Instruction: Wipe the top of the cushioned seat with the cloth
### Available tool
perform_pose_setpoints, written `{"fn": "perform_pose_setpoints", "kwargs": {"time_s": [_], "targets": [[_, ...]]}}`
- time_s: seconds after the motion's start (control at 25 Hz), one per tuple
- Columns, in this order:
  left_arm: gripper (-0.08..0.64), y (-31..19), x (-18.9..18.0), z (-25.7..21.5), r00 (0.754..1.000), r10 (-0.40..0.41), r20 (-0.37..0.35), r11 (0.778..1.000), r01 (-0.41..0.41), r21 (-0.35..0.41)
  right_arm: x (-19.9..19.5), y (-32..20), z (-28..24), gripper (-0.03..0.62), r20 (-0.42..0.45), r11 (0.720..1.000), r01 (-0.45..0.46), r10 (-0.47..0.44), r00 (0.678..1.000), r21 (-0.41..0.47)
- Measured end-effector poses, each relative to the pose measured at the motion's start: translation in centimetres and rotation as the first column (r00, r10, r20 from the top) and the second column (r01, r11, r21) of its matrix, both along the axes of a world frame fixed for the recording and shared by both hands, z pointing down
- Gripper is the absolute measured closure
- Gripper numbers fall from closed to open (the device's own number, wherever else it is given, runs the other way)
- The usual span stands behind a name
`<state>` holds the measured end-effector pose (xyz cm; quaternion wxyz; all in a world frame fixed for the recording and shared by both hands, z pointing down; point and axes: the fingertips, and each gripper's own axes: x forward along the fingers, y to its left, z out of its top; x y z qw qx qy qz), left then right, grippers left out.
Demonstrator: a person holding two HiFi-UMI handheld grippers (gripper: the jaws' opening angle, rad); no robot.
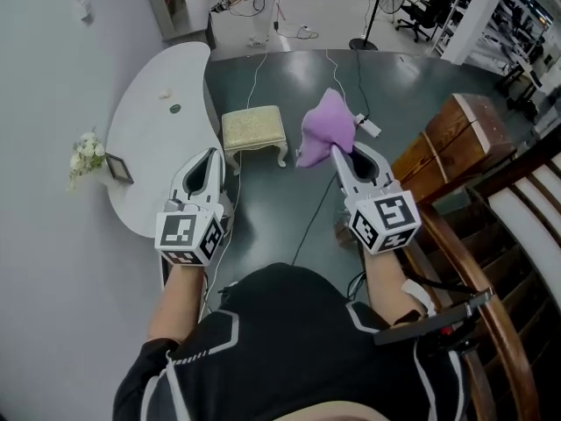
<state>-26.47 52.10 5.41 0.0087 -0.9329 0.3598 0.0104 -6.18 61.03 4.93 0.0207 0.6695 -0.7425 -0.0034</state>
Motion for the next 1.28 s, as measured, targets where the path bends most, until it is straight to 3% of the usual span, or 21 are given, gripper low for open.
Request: {"fn": "perform_pose_setpoints", "kwargs": {"time_s": [0.4,0.76,1.28], "targets": [[0.557,-2.2,3.8,1.8,0.998,-0.059,0.035,0.998,0.060,-0.026,3.7,-2.8,1.3,0.525,0.024,0.999,0.043,-0.043,0.999,-0.004],[0.557,-11.2,7.2,2.9,0.999,-0.044,0.018,0.998,0.044,-0.036,7.0,-10.6,0.9,0.525,0.011,1.000,0.008,-0.008,1.000,0.005],[0.557,-25.0,9.7,2.6,1.000,-0.023,0.014,0.998,0.024,-0.060,8.5,-25.3,1.5,0.523,0.016,0.999,0.016,-0.016,1.000,-0.035]]}}
